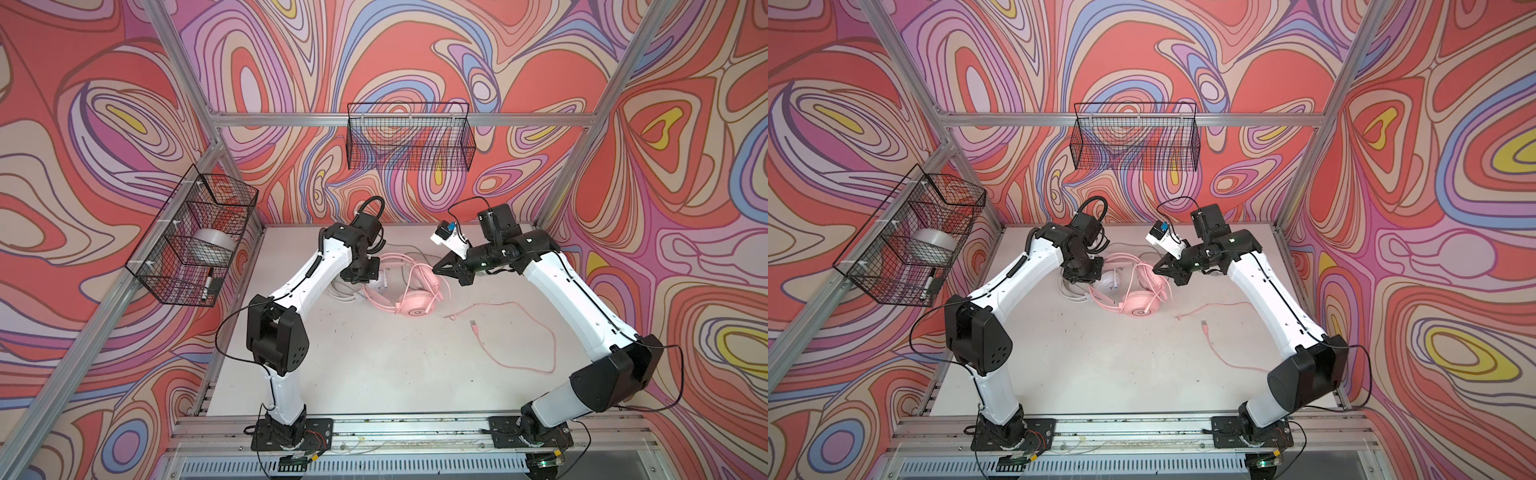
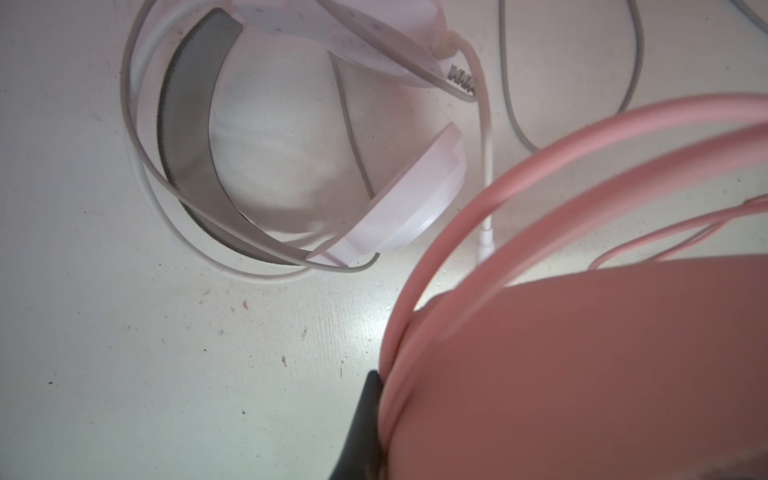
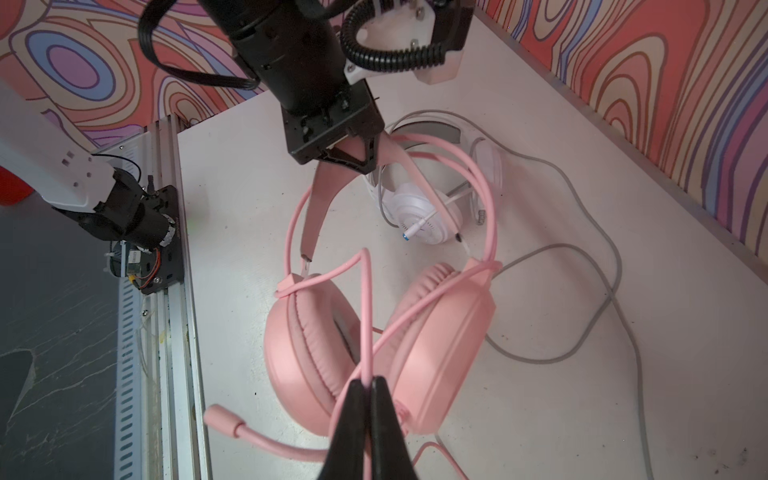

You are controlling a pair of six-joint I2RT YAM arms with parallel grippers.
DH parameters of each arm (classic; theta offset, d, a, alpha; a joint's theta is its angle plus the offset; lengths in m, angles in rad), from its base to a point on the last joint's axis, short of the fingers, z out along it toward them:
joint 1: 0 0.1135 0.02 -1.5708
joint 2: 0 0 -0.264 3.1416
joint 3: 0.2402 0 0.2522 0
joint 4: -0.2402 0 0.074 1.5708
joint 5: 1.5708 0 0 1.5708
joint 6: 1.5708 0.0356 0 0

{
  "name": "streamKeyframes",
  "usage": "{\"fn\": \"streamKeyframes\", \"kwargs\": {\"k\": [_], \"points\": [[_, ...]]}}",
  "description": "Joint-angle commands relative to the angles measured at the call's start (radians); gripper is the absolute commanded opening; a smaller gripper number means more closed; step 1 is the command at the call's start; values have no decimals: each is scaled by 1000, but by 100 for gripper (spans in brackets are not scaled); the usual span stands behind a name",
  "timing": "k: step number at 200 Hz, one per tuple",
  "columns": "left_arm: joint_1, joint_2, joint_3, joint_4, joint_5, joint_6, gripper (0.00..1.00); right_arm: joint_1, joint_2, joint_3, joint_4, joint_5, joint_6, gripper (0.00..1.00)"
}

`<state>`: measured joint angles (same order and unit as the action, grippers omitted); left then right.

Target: Wrap the headphones

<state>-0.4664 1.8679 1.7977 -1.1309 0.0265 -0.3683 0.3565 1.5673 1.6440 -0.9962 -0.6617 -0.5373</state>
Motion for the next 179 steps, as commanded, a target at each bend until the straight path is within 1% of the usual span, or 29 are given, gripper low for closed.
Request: {"fn": "streamKeyframes", "kwargs": {"k": [1, 32, 69, 80, 111, 137, 160, 179], "points": [[-8, -22, -22, 5, 60, 51, 0, -13, 31, 30, 25, 38, -9, 0], [-10, -45, -57, 7, 84, 78, 0, -32, 60, 32, 50, 77, -2, 0], [-14, -67, -95, 4, 110, 100, 0, -61, 91, 31, 128, 98, 50, 0], [-17, -75, -106, 9, 113, 103, 0, -66, 105, 34, 145, 121, 69, 0], [-21, -91, -125, 25, 131, 114, 0, -83, 153, 47, 152, 157, 115, 0], [-21, -95, -131, 22, 131, 122, 0, -104, 179, 47, 166, 186, 171, 0], [-21, -106, -142, 26, 133, 127, 0, -138, 181, 17, 223, 210, 248, 0], [-20, -122, -160, 41, 142, 127, 0, -171, 190, -6, 250, 189, 293, 0]]}}
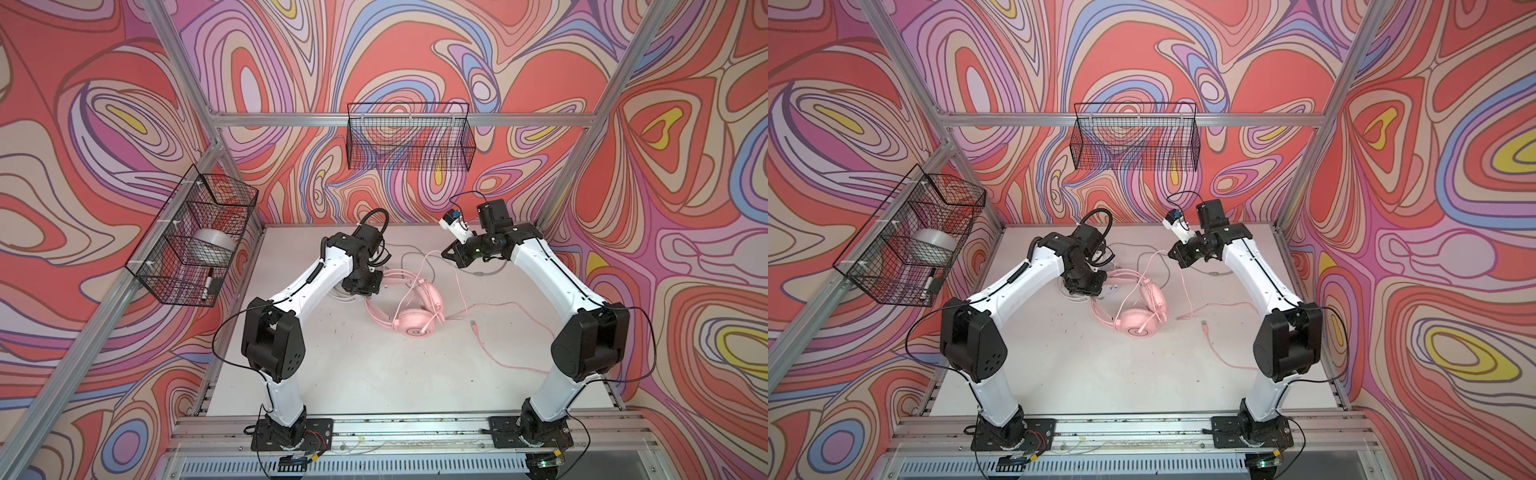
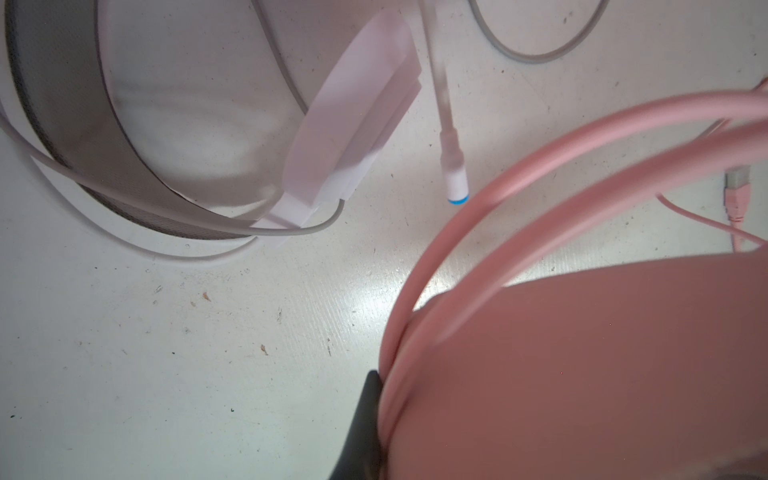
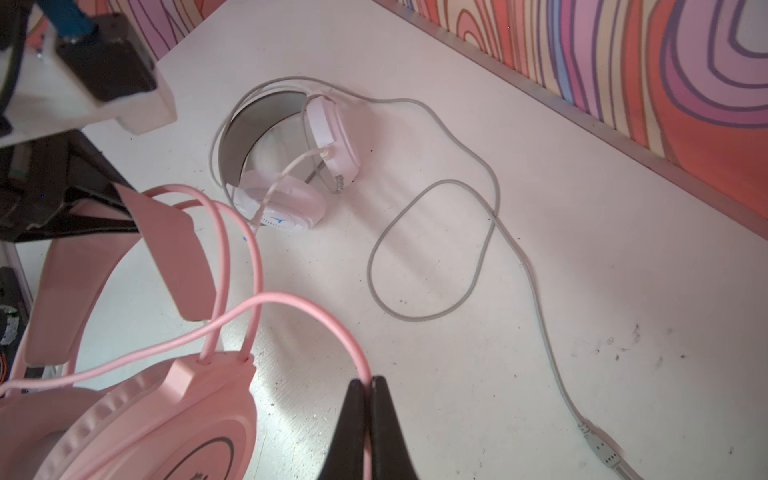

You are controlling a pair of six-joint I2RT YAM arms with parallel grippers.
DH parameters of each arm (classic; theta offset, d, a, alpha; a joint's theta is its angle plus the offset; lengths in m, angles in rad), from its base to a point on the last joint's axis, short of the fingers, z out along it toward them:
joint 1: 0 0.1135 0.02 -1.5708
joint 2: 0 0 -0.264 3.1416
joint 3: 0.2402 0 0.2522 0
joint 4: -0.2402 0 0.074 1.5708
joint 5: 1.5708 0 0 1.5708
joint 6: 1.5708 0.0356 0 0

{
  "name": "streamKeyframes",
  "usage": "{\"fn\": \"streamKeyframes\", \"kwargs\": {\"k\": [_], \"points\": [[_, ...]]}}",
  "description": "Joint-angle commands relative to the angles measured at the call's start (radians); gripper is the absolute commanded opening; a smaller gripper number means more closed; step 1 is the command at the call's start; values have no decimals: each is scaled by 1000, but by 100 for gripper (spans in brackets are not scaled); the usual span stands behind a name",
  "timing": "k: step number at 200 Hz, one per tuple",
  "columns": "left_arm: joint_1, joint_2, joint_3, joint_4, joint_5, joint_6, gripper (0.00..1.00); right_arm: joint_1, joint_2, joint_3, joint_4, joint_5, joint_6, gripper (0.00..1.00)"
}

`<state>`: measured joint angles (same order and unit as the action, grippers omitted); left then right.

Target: Wrap the headphones

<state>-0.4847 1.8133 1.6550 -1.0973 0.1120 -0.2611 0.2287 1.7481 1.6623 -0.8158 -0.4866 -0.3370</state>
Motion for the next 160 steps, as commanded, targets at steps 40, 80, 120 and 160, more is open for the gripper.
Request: {"fn": "streamKeyframes", "kwargs": {"k": [40, 80, 120, 160], "points": [[-3, -81, -36, 23, 90, 20, 0, -46, 50, -52, 69, -68, 96, 0], [-3, -101, -54, 44, 126, 25, 0, -46, 103, -90, 99, -79, 121, 0], [-2, -127, -90, 80, 147, -11, 0, -46, 152, -125, 152, -129, 156, 0], [0, -131, -94, 85, 174, -28, 0, -46, 168, -167, 197, -143, 185, 0]]}}
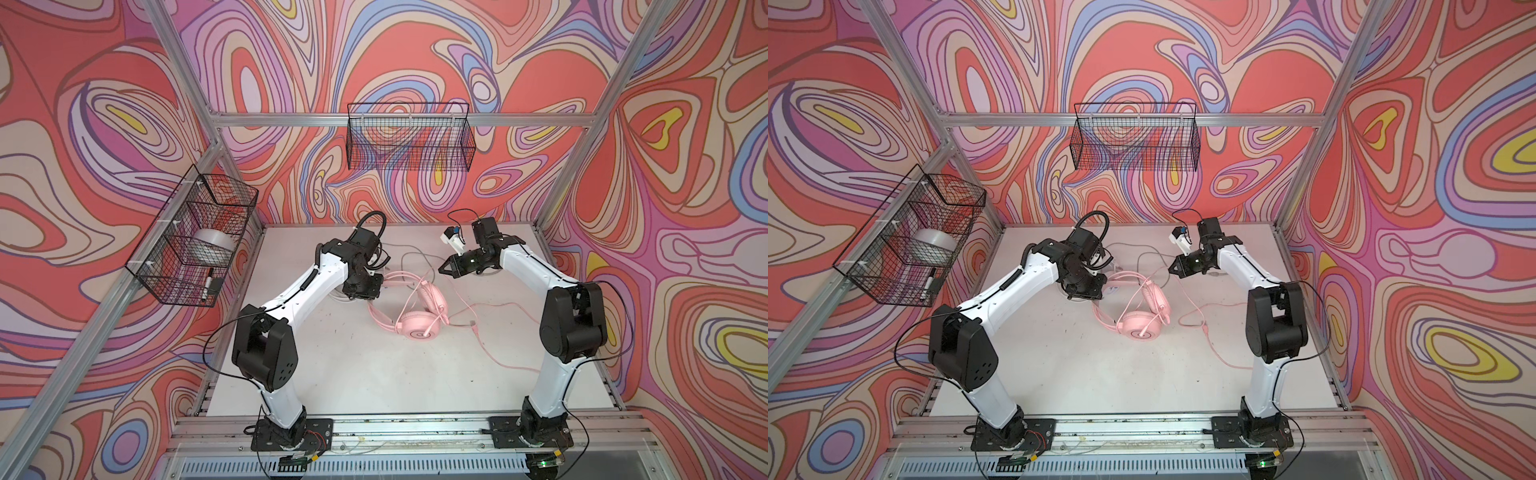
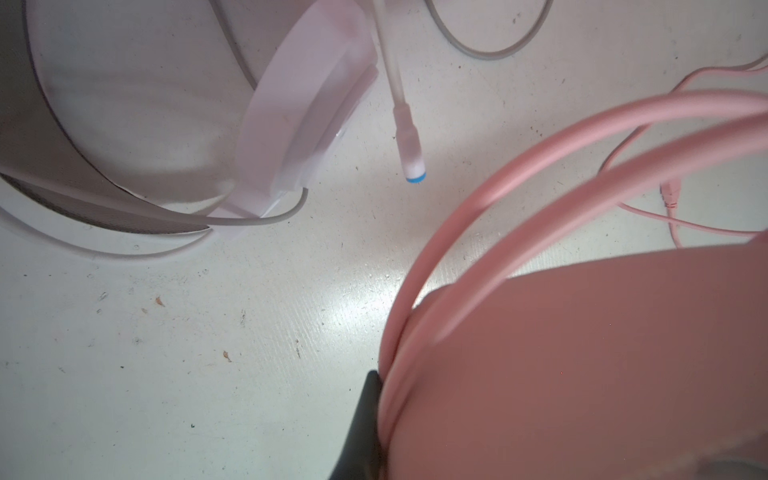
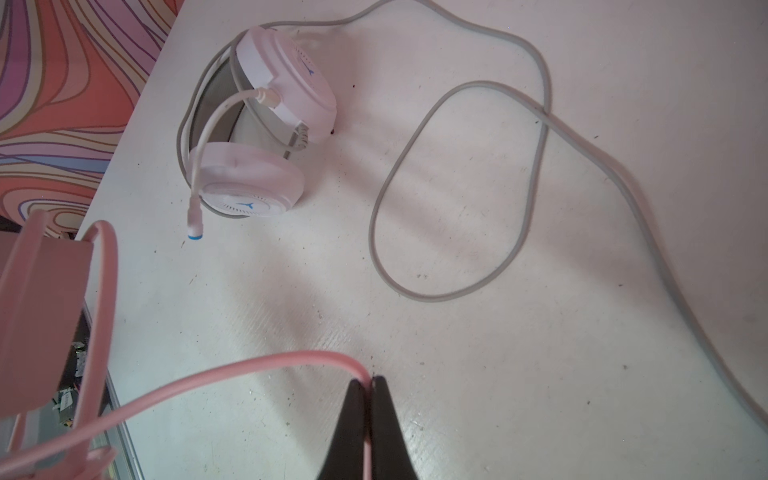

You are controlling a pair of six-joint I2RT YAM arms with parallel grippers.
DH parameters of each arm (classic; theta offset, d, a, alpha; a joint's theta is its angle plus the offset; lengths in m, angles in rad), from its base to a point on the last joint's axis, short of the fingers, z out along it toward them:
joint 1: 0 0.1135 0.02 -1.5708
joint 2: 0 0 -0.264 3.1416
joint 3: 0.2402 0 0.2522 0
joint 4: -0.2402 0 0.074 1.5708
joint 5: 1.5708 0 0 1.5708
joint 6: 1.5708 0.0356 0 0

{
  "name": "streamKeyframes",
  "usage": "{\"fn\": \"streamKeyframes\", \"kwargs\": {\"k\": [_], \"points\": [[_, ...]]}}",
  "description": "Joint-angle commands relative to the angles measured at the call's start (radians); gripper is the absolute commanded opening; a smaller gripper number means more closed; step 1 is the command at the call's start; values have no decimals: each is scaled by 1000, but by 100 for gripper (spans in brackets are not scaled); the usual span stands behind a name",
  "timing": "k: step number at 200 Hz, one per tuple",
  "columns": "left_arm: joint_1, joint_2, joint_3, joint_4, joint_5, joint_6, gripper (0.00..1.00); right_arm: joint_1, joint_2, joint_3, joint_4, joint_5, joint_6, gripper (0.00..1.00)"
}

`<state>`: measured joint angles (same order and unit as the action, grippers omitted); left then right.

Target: Wrap the headphones

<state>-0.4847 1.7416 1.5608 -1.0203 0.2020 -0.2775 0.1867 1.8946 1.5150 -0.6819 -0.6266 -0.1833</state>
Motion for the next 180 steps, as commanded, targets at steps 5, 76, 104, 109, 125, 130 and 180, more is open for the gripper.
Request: {"fn": "streamKeyframes", "kwargs": {"k": [5, 76, 104, 109, 125, 130, 180], "points": [[1, -59, 3, 8, 90, -17, 0, -4, 22, -25, 64, -2, 34, 0], [47, -100, -25, 72, 158, -111, 0, -4, 9, -124, 135, 1, 93, 17], [62, -108, -31, 85, 158, -139, 0, -4, 9, -143, 145, -1, 95, 25], [65, -110, -33, 88, 156, -146, 0, -5, 10, -143, 145, -3, 95, 26], [79, -119, -42, 106, 161, -169, 0, -4, 17, -145, 140, -6, 100, 27], [82, -122, -46, 112, 167, -175, 0, -4, 20, -146, 138, -4, 103, 27], [119, -162, -89, 169, 172, -245, 0, -4, 14, -193, 158, 1, 140, 30]]}}
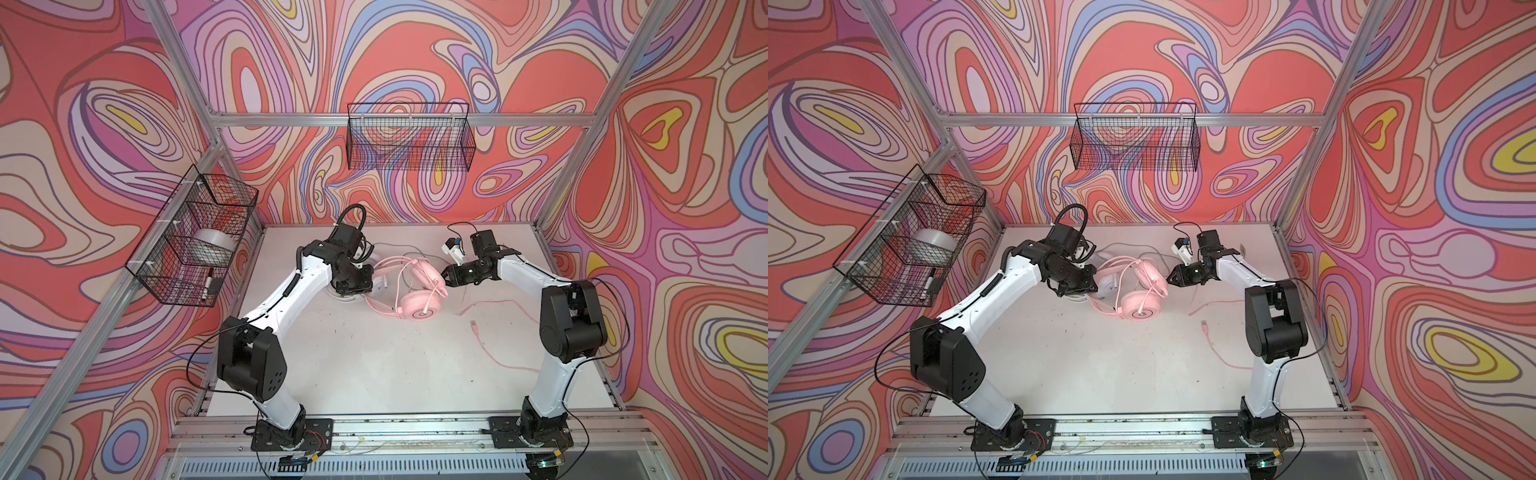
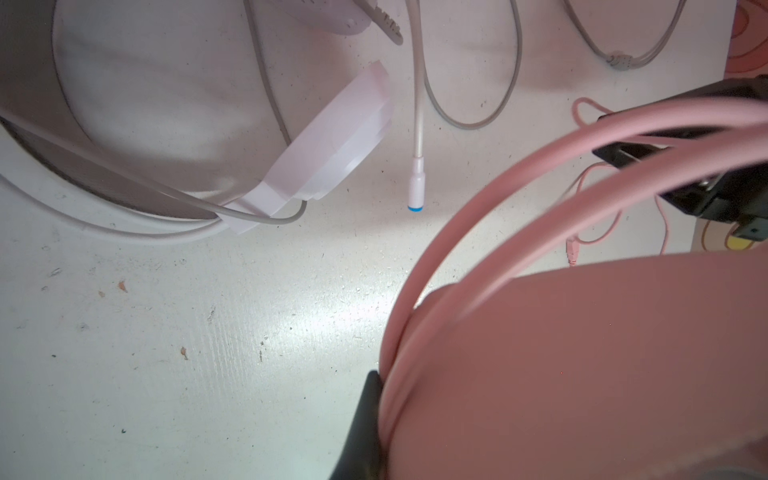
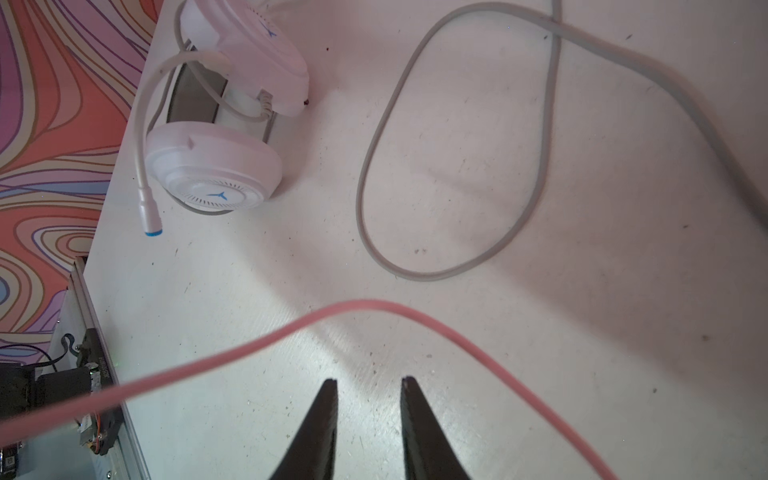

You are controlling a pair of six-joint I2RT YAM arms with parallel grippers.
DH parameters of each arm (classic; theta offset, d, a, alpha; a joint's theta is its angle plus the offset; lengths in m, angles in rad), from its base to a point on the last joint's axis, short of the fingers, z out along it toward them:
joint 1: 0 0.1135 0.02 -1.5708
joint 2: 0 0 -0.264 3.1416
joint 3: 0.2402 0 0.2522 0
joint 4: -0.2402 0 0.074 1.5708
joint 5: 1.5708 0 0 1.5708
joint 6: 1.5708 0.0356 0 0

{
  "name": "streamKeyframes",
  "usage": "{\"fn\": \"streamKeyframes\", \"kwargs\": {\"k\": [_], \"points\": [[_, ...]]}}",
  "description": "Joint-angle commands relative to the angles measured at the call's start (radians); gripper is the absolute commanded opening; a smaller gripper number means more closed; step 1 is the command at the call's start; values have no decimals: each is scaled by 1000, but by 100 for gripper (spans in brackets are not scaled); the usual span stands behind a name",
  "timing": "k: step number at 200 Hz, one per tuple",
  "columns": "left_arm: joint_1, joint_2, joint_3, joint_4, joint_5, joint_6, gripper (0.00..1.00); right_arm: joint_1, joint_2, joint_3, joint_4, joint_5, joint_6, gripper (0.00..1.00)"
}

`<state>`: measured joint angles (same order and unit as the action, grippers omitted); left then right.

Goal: Wrap the headphones
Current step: 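Open the right gripper to release the cable near the headset, then lower the right gripper and grasp the pink cable again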

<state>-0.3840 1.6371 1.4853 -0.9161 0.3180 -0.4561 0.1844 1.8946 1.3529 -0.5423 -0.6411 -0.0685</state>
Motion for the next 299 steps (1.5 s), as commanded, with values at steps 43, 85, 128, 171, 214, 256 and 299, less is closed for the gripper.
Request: {"fn": "streamKeyframes", "kwargs": {"k": [43, 85, 128, 171, 214, 256, 299], "points": [[28, -68, -34, 94, 58, -92, 0, -2, -5, -80, 40, 26, 57, 33], [32, -72, -57, 100, 53, -93, 0, -2, -55, -126, 59, 48, 56, 37], [36, -74, -67, 109, 51, -100, 0, -2, -80, -133, -49, 153, -16, 38], [40, -77, -63, 116, 36, -108, 0, -2, -88, -172, -89, 199, -34, 37], [43, -67, -51, 115, 32, -111, 0, -2, -107, -197, -67, 217, -37, 28], [42, -65, -51, 120, 28, -121, 0, -2, -118, -222, -61, 237, -72, 15], [45, -59, -28, 106, 5, -149, 0, 0, -188, -230, -88, 176, -121, 0]]}}
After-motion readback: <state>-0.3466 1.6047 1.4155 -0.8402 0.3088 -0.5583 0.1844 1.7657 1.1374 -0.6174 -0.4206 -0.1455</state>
